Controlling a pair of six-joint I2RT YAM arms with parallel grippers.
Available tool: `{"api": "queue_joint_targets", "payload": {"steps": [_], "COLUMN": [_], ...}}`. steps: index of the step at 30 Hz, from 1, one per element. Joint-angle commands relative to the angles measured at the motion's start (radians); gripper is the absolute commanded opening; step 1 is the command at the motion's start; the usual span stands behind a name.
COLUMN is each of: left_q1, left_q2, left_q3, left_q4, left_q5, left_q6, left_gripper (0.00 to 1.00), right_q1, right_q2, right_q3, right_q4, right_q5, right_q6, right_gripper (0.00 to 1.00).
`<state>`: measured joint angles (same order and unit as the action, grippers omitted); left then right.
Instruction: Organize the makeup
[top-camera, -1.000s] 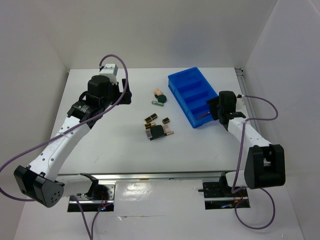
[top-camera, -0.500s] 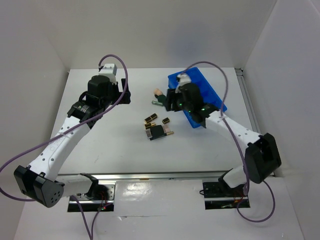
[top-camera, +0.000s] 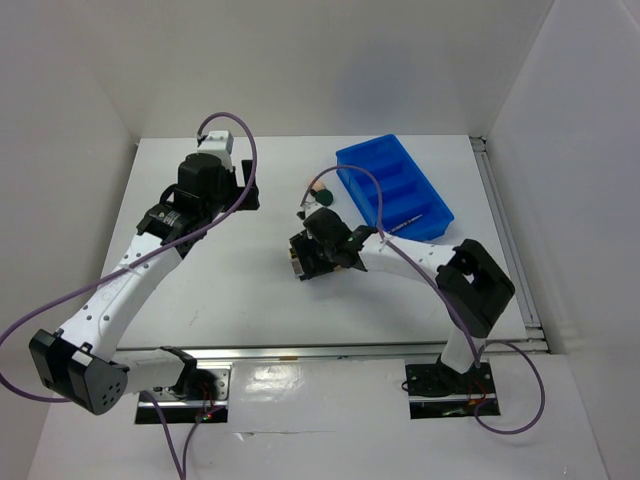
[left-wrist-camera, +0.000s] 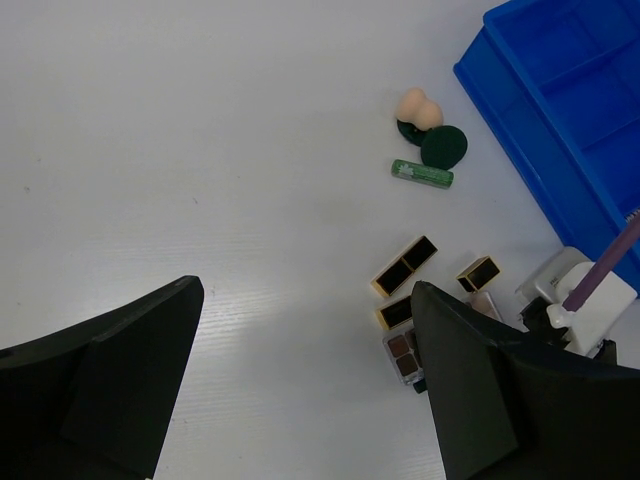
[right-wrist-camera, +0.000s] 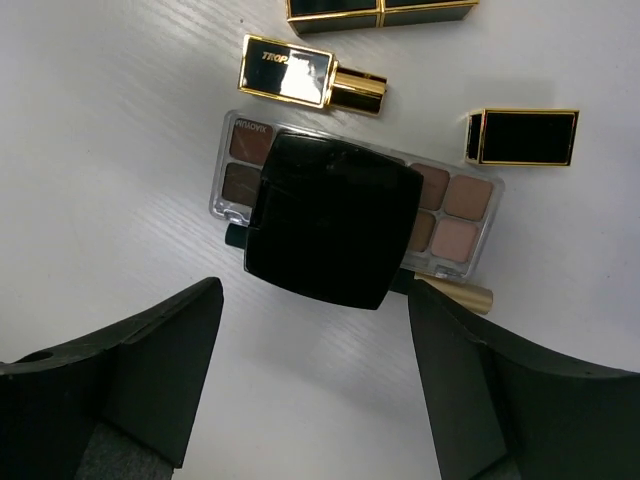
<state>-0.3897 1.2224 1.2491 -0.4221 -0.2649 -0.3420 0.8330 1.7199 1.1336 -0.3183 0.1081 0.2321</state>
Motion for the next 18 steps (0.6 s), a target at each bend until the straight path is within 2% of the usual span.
{"api": "queue_joint_targets", "payload": {"steps": [1, 6, 7, 10, 18], "left_q1": [-0.001, -0.001, -0.001, -0.001, -0.001], "left_q2": [-0.012, -0.012, -0.012, -0.012, -0.003], "left_q3": [0.001, 0.001, 0.001, 0.001, 0.019], "left_q4": [0.014, 0.014, 0.014, 0.014, 0.014], "left_q5": [-0.014, 0.004, 0.004, 0.013, 0.013], "left_q6": [0.015, 0.006, 0.006, 0.006, 0.006], "left_gripper": [1.00, 1.00, 1.00, 1.00, 1.00], "right_q1": [0.023, 0.034, 0.034, 0.034, 0.000], "right_q2": [-0.022, -0.042, -0.055, -0.089, -0.131], "right_q3": [0.019, -0.063, -0.078, -0.152, -0.258], "right_q4": [0.001, 0.039, 0.053, 0.139, 0.318], "right_q5": [0.051, 0.061, 0.061, 0.045, 0.016], "right_q6": [0.033, -0.011, -0.039, -0.135, -0.290], "right_gripper": [0.82, 0.80, 0.73, 0.67, 0.69]}}
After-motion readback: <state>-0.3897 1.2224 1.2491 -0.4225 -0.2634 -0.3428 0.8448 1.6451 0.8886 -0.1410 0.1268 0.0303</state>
